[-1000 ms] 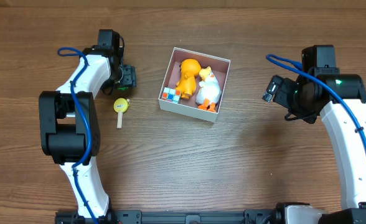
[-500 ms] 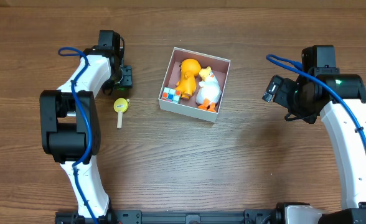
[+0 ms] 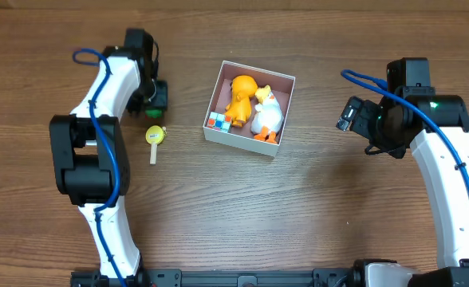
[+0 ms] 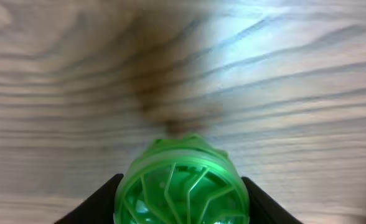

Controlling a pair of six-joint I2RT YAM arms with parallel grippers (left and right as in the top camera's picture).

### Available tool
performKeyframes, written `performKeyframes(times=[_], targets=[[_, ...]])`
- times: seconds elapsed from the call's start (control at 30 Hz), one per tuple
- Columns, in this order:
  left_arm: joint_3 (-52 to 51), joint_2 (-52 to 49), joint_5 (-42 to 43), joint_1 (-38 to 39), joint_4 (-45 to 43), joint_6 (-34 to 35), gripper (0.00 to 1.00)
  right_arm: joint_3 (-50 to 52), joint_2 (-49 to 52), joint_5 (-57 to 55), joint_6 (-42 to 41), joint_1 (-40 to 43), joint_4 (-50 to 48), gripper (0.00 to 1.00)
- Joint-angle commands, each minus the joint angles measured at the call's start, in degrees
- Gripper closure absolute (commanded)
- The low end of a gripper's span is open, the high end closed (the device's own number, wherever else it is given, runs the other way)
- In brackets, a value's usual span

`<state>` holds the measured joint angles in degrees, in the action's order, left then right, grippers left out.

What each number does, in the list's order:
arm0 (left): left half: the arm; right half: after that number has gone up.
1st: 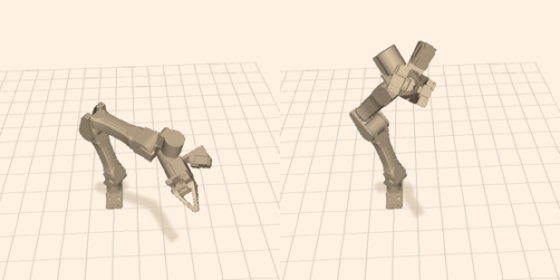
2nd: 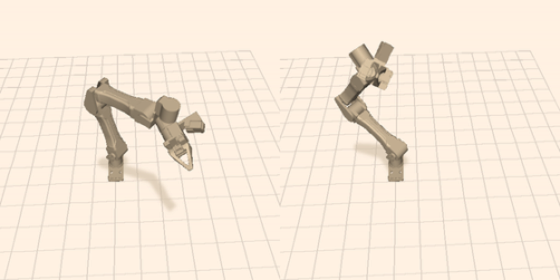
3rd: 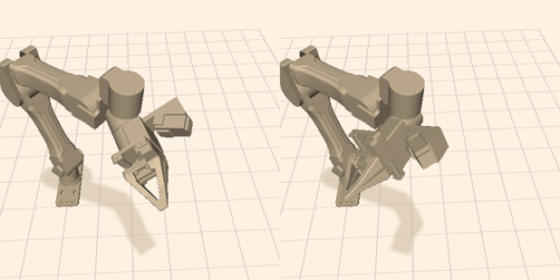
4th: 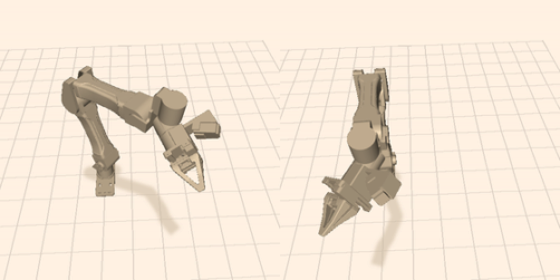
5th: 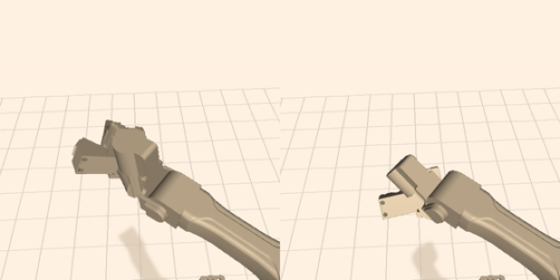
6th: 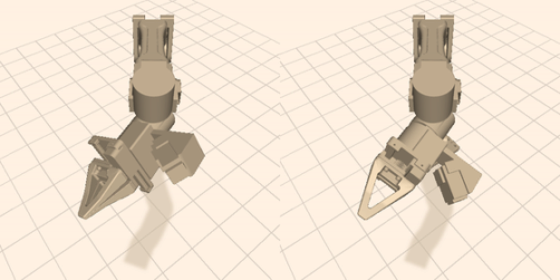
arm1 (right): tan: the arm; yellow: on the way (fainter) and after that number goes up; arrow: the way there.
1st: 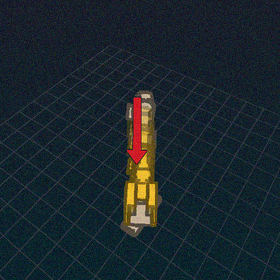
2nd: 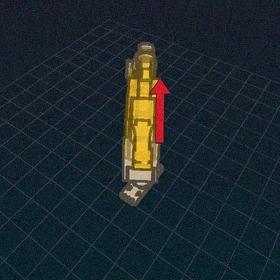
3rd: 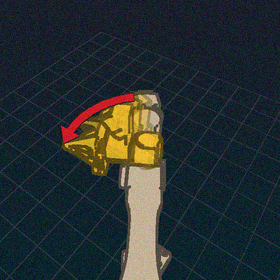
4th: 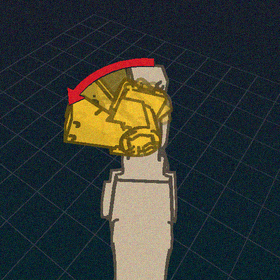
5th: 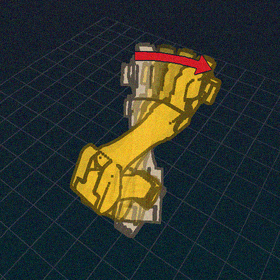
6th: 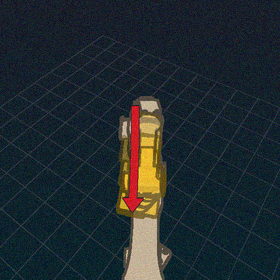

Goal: Pack container
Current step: 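Carry the green toy right and release it inside the box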

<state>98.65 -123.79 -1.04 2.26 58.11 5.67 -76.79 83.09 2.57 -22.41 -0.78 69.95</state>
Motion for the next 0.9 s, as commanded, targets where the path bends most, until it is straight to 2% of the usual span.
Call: performKeyframes(times=[0.0,0.23,0.3,0.47,0.57,0.87], targets=[[11.1,1.25,1.16,3.32,5.99,-1.7,0.56,-0.46,-0.68,-0.59,0.35,0.11,-0.13,0.0],[23.82,1.77,1.11,12.7,19.3,-2.36,0.56,-0.46,-0.68,-0.59,0.35,0.11,-0.04,0.0],[23.93,1.75,1.09,19.96,21.62,-2.29,0.58,-0.46,-0.68,-0.59,0.35,0.11,0.26,0.0],[22.18,1.64,0.85,26.49,19.32,-2.25,0.57,-0.46,-0.68,-0.57,0.35,0.11,1.22,0.0],[19.82,1.55,0.85,28.85,16.79,-1.36,0.52,-0.46,-0.68,-0.55,0.33,0.11,1.36,0.0],[6.95,1.55,3.96,30.4,9.64,1.14,0.49,-0.46,-0.68,-0.35,0.31,0.11,1.55,0.0]])
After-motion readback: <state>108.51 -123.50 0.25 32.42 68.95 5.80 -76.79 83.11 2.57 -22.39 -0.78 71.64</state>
